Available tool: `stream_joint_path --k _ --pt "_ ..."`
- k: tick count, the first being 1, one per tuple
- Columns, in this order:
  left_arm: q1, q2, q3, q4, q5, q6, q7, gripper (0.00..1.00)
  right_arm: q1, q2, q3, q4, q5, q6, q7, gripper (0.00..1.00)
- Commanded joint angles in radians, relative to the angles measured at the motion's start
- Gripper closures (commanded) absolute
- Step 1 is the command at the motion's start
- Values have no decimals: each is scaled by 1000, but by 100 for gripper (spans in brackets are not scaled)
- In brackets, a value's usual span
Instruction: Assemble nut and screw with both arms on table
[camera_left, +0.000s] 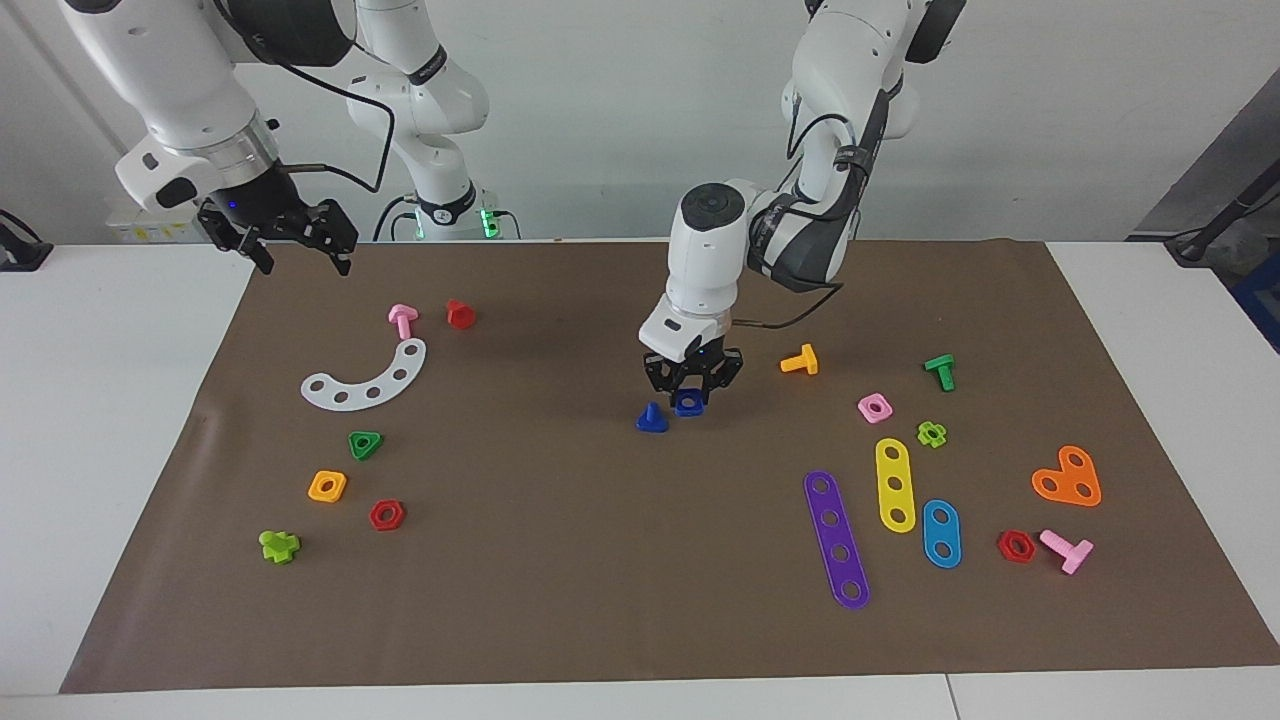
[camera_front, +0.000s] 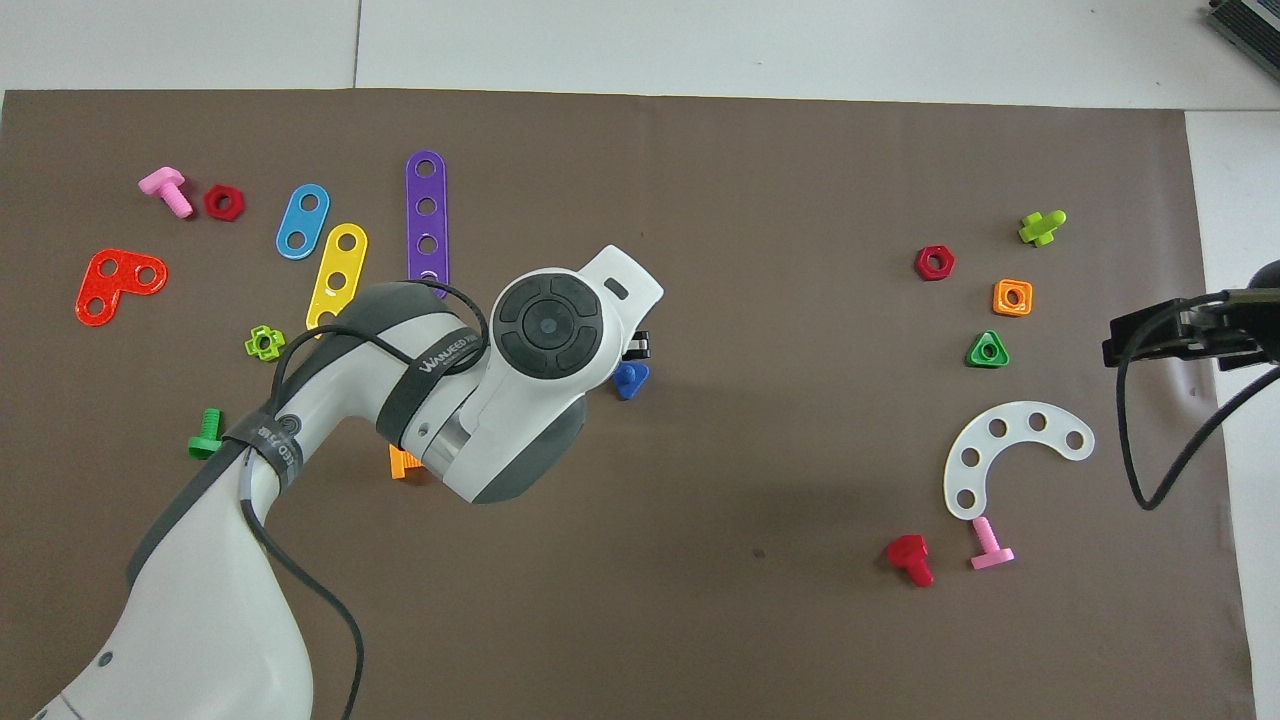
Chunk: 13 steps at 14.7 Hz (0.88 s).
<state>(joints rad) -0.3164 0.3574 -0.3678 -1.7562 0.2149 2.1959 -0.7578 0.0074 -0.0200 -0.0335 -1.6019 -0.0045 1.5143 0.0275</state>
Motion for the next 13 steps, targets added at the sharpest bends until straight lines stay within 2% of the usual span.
stream_joint_path --k 1,13 --pt "-26 23 9 37 21 -12 -23 100 -1 -17 1 -12 9 -5 6 0" --pt "-38 75 3 3 15 122 -12 100 -1 -17 1 -10 9 -5 6 0"
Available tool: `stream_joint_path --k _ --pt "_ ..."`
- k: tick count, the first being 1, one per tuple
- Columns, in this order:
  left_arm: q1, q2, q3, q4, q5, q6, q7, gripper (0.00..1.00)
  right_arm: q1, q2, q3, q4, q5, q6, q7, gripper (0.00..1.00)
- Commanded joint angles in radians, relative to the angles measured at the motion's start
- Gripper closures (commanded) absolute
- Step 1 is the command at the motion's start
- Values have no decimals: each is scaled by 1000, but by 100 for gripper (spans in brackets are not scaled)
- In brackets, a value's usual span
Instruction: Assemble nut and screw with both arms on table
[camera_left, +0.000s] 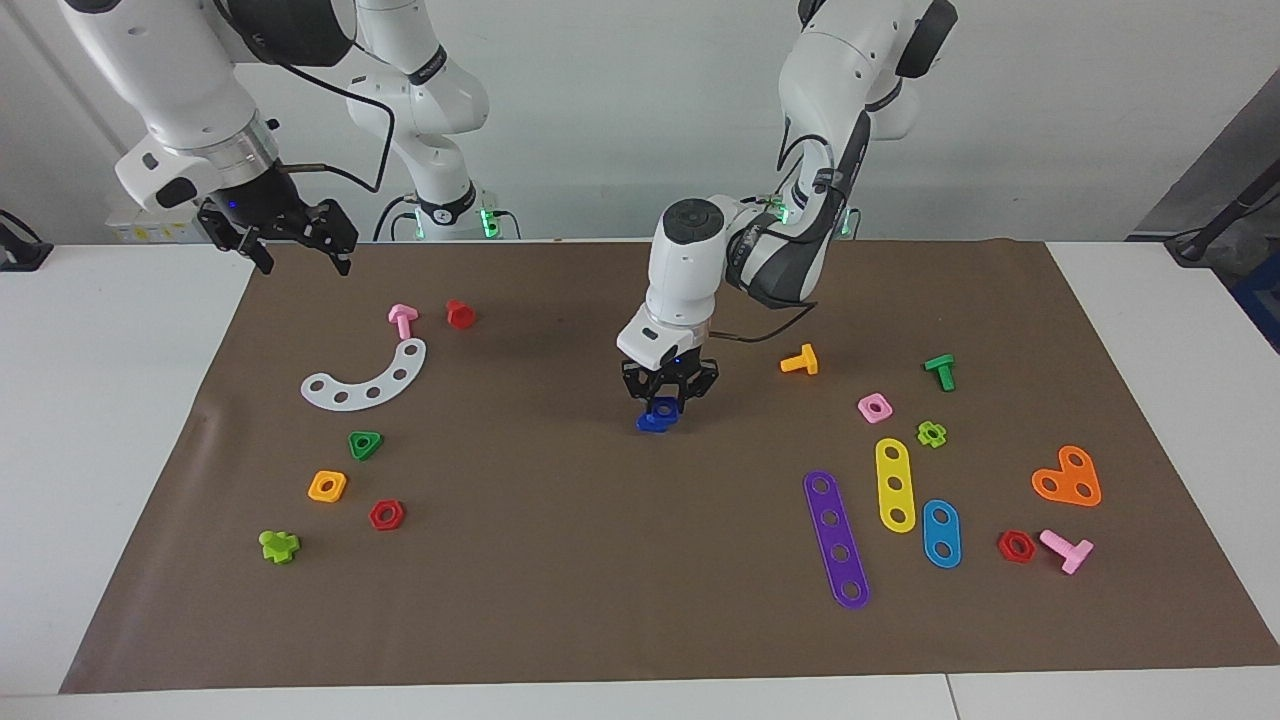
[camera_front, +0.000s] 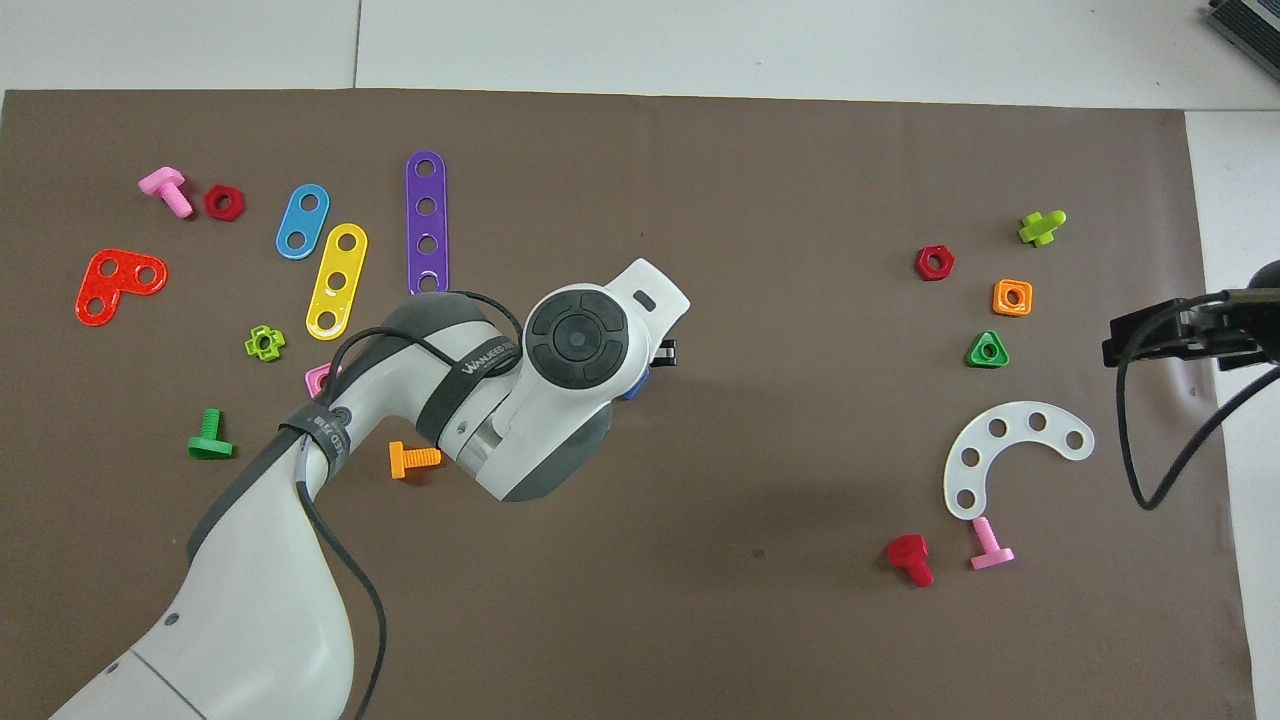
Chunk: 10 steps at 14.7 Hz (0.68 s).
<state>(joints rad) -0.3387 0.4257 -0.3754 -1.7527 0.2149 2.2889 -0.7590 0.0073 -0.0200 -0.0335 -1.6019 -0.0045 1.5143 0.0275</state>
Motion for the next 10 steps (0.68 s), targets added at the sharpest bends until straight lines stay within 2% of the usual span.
stream_joint_path --k 1,7,10 --pt "-16 8 10 -2 15 29 -11 100 -1 -17 1 -10 9 -5 6 0" --pt "-16 8 1 45 -20 -75 -11 100 -1 -17 1 -10 9 -5 6 0" --pt "-14 8 0 50 -41 -74 -11 100 -1 -17 1 -10 8 -5 6 0"
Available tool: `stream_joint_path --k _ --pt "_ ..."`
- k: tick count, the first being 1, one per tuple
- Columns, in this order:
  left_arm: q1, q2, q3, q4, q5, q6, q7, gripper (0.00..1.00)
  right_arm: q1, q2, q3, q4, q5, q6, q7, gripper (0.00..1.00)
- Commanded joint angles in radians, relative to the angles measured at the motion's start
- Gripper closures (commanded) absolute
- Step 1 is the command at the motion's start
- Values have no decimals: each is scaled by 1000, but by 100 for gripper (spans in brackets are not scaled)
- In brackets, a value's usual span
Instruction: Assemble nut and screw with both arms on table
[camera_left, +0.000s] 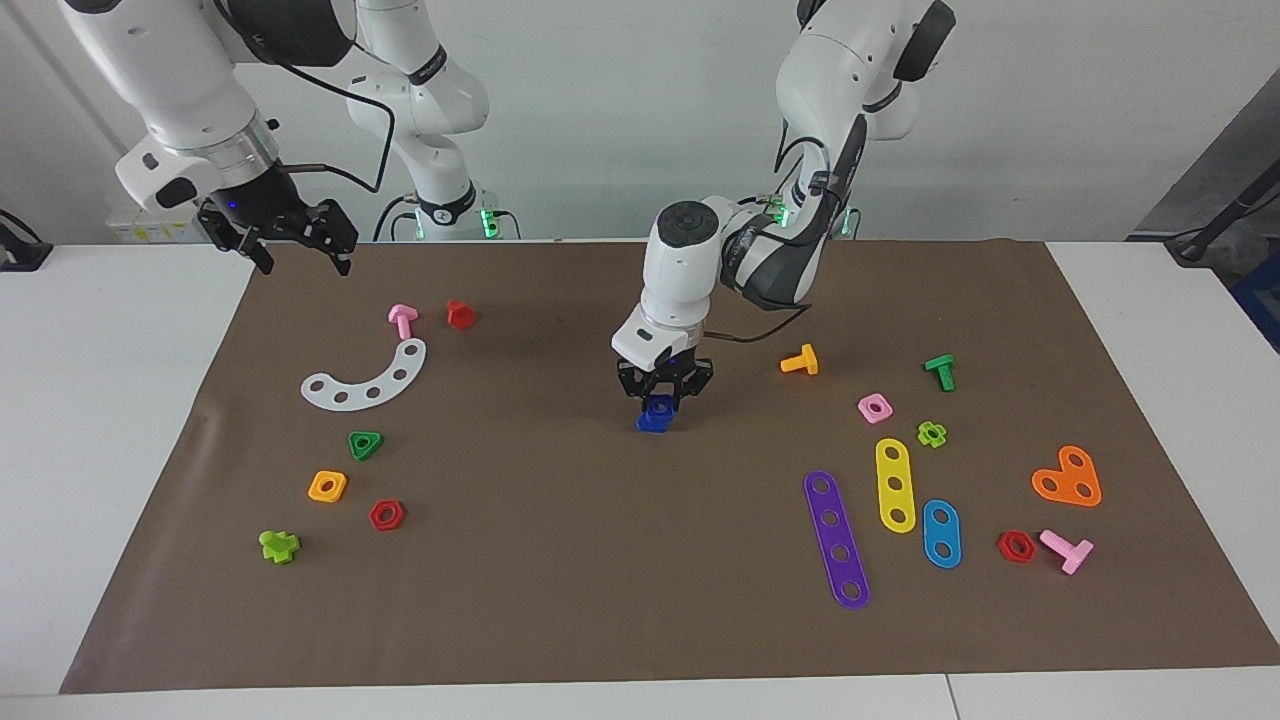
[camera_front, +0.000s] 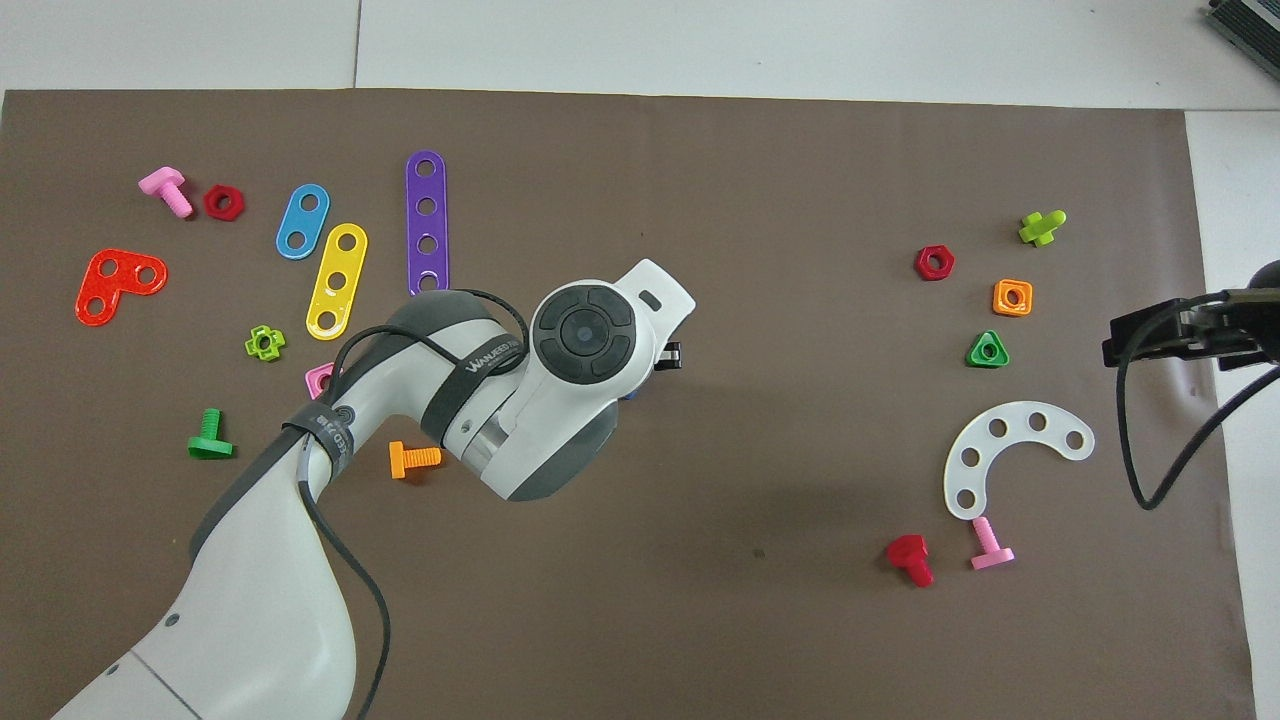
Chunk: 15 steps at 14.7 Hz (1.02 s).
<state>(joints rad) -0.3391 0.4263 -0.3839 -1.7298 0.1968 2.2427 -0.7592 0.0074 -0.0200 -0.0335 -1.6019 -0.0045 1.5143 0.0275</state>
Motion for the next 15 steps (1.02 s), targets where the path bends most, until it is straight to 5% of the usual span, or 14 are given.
stream_joint_path --k 1,15 --pt "-14 8 8 26 -27 -19 -11 100 -1 -17 1 -10 9 -5 6 0" --pt "-14 -1 8 -62 -27 63 -5 100 -1 -17 1 -10 8 -5 6 0"
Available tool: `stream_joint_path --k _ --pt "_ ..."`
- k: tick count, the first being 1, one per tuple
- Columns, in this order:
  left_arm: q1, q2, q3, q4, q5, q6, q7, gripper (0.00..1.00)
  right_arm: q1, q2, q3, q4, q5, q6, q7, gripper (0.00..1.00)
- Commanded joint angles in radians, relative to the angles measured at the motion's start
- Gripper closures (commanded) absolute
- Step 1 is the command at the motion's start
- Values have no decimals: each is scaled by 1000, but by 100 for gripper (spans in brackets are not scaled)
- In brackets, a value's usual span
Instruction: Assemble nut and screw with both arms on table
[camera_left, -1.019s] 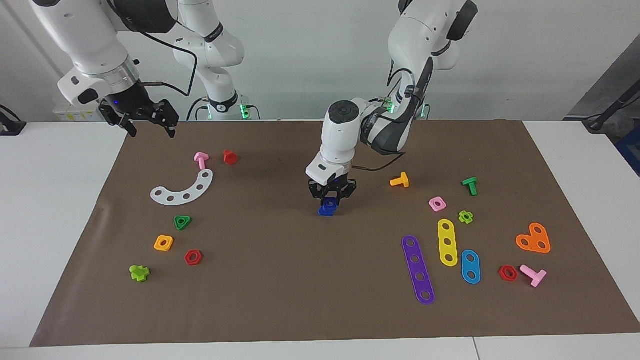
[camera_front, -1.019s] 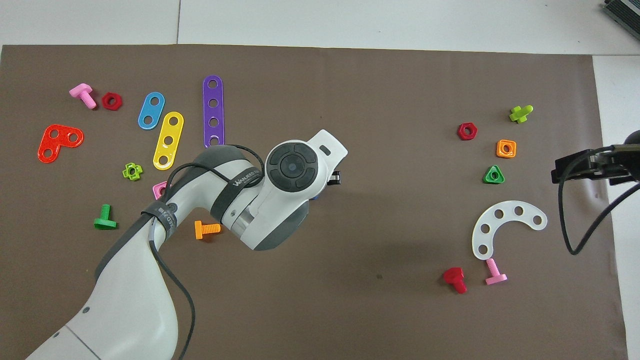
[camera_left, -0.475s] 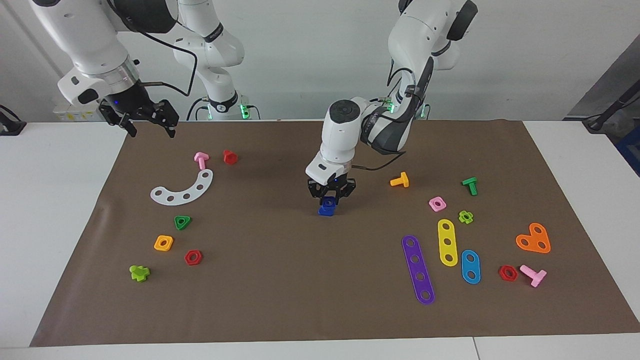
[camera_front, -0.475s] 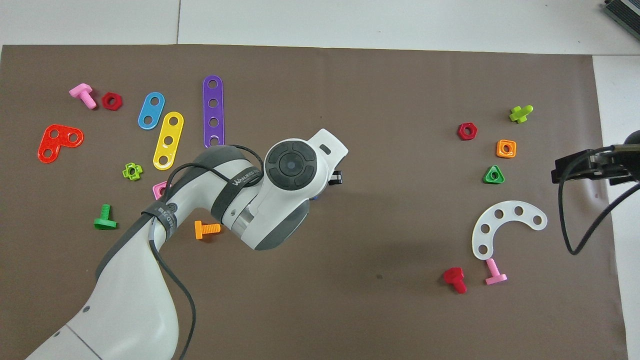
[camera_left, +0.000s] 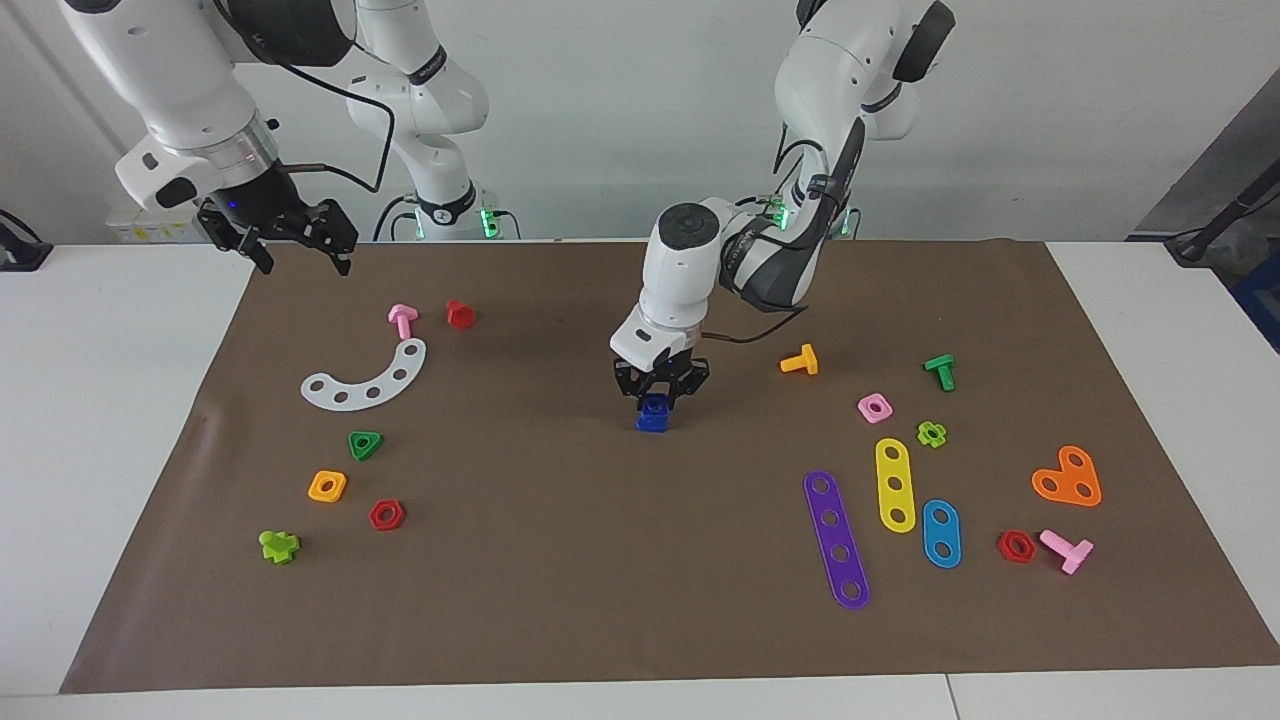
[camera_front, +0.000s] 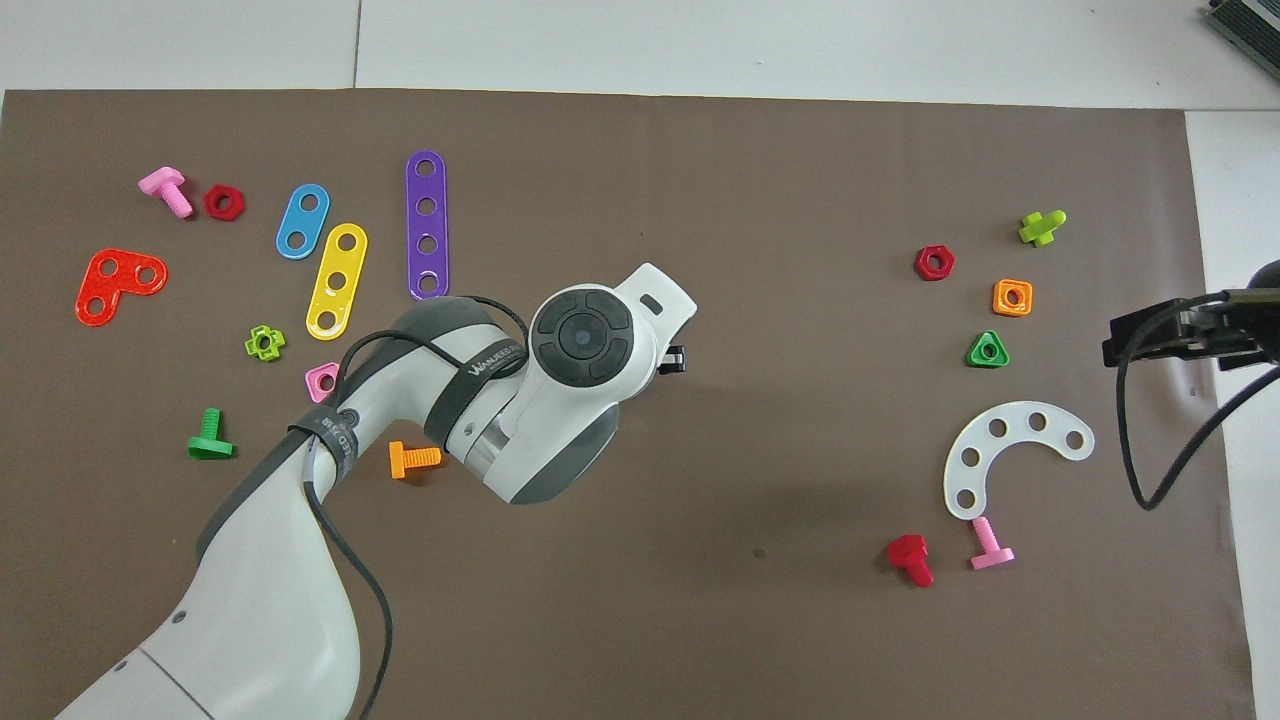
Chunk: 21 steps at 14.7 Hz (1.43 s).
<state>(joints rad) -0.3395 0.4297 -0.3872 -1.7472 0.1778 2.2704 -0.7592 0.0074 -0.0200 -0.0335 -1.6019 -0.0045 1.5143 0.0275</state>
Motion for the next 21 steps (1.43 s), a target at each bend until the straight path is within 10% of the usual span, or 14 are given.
stream_joint_path --k 1,8,10,11,21 --pt "-13 -6 11 -46 -6 31 -3 100 -1 -17 1 -10 9 -3 6 0" --pt "-16 -6 10 -23 -4 -20 -6 97 -1 -17 1 -10 9 -5 6 0" --pt "-16 -6 10 -21 3 -18 9 7 -1 -17 1 -10 9 -3 6 0" --pt "-16 -6 10 -15 3 -22 12 0 -1 -17 1 -10 9 -5 6 0" --pt "98 -186 13 -44 -4 -205 147 0 -1 -17 1 -10 9 -3 6 0"
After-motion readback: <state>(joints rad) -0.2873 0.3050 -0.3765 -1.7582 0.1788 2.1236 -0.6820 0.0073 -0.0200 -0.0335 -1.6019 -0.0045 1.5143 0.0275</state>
